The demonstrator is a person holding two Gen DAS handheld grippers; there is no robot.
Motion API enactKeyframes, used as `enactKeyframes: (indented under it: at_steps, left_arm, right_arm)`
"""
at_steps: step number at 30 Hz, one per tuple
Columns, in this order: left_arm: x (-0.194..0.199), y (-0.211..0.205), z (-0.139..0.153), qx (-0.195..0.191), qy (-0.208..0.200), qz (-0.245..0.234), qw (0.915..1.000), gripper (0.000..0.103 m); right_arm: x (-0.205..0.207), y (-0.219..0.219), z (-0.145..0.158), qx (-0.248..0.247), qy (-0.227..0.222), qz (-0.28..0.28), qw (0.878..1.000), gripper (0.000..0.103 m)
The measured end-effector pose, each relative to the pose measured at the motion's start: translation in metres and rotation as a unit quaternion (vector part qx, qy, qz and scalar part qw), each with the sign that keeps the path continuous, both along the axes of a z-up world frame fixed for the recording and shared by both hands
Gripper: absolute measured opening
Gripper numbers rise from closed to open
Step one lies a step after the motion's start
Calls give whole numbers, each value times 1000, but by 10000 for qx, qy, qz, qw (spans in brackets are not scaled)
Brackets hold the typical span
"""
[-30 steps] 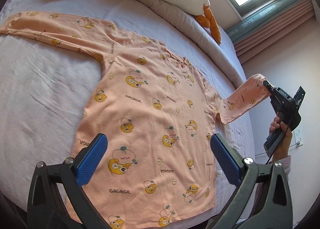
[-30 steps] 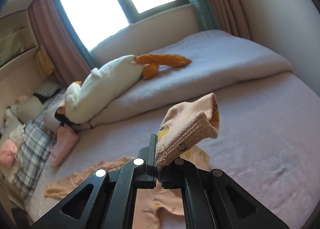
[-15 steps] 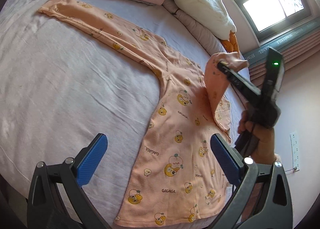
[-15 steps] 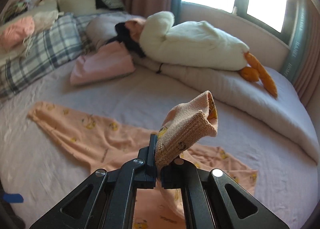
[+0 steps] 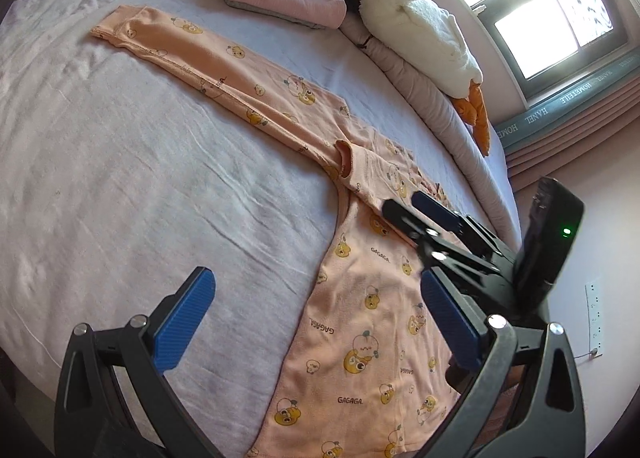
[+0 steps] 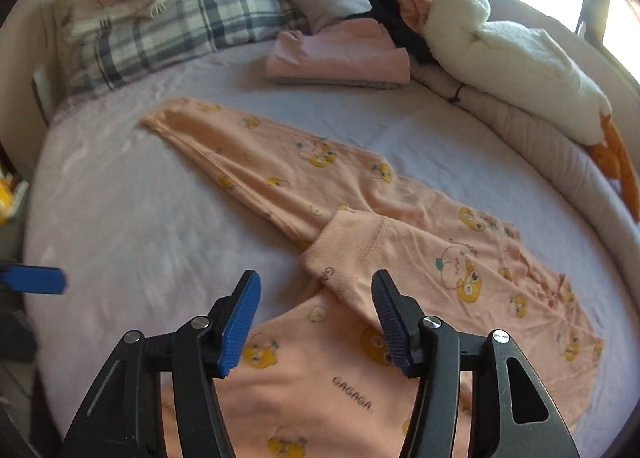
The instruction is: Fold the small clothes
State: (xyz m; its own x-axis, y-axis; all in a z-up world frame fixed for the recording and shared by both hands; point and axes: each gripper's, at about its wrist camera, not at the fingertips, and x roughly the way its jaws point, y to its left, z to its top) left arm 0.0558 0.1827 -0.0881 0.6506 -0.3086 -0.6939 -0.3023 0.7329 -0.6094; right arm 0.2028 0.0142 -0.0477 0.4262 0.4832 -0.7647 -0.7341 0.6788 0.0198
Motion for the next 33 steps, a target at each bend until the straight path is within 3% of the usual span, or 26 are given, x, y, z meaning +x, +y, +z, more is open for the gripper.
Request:
enactKeyframes:
  at_steps: [3,8,13,16,19,26,33]
  left_arm:
    - [4,-2,1,57,-1,-33,10000,103]
    - [7,-3,1,0,18,-16,10000,103]
    - [4,-3,4,117,63,7,9999,103]
    - [0,-1,4,121,67,73,9999,103]
    - [-5,1,5,109,68,115,9999,103]
    - [-28,8,17,143,-78,212,9996,103]
    - [-56,21,16,111,-59,397,9991,103]
  right_arm:
    - [18,-53,14,591,216,-567,9964,57]
    - [67,-138,-10,662,631,-2189,9715,55]
    - [81,-188,-34,372,713,-2918,9531,55]
    - [84,-208,-55,-86,797,-3218,9434,55]
    - [75,-216,-60,-184,592,-3212,9450,45]
    - [57,-205,-48,-774,353,-3518,9322,45]
    - [-4,-200,-21,7,477,-3156,9477,48]
